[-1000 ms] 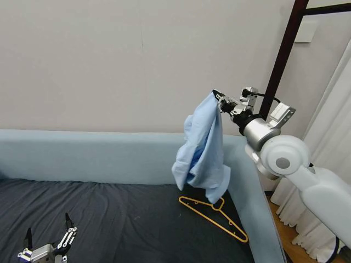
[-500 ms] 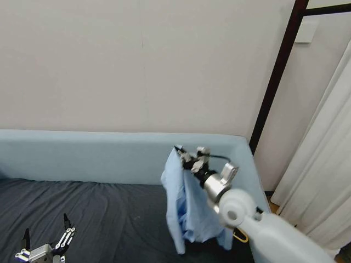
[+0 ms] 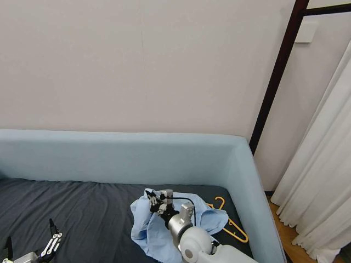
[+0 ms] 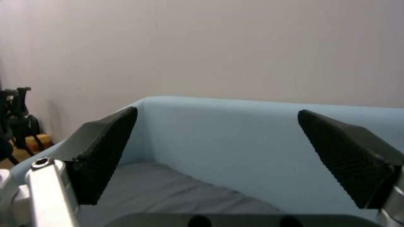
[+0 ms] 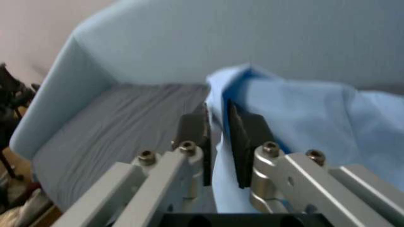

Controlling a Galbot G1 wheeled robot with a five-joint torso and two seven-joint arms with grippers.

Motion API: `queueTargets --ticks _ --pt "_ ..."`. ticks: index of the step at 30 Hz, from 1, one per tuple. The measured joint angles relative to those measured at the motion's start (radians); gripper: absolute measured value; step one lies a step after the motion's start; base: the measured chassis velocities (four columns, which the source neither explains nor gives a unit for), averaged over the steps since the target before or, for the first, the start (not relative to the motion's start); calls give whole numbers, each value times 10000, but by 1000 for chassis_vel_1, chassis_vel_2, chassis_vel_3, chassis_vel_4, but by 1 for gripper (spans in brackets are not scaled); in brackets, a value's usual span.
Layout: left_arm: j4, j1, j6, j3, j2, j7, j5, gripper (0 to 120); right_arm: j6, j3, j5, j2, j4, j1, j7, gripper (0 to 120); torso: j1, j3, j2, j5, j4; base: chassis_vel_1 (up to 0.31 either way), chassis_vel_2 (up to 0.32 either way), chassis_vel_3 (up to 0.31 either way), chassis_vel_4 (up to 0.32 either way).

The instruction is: Pick up the clothes from the sofa and hang them on the clothes hanger.

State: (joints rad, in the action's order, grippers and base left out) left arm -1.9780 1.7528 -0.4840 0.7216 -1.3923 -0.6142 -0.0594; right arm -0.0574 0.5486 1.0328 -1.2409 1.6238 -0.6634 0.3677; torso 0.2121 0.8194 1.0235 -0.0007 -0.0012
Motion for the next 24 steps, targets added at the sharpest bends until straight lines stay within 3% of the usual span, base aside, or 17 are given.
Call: queueTargets --ticks 2,8,12,24 --pt "14 -18 -1 -6 -39 -4 9 100 -842 25 382 29 437 -23 497 23 0 0 0 1 0 0 0 0 0" --pt "60 -125 28 -94 -136 -5 48 100 -1970 -7 657 212 924 28 1250 42 0 0 0 2 0 0 0 0 0" --pt "104 -221 76 -167 -192 -2 58 100 -2843 -380 -291 809 769 72 1377 61 1 0 0 2 -1 0 0 0 0" --pt "-275 -321 -87 -236 -210 477 -539 100 -3137 -1336 -1636 2544 801 -943 35 98 0 1 -1 5 -1 0 0 0 0"
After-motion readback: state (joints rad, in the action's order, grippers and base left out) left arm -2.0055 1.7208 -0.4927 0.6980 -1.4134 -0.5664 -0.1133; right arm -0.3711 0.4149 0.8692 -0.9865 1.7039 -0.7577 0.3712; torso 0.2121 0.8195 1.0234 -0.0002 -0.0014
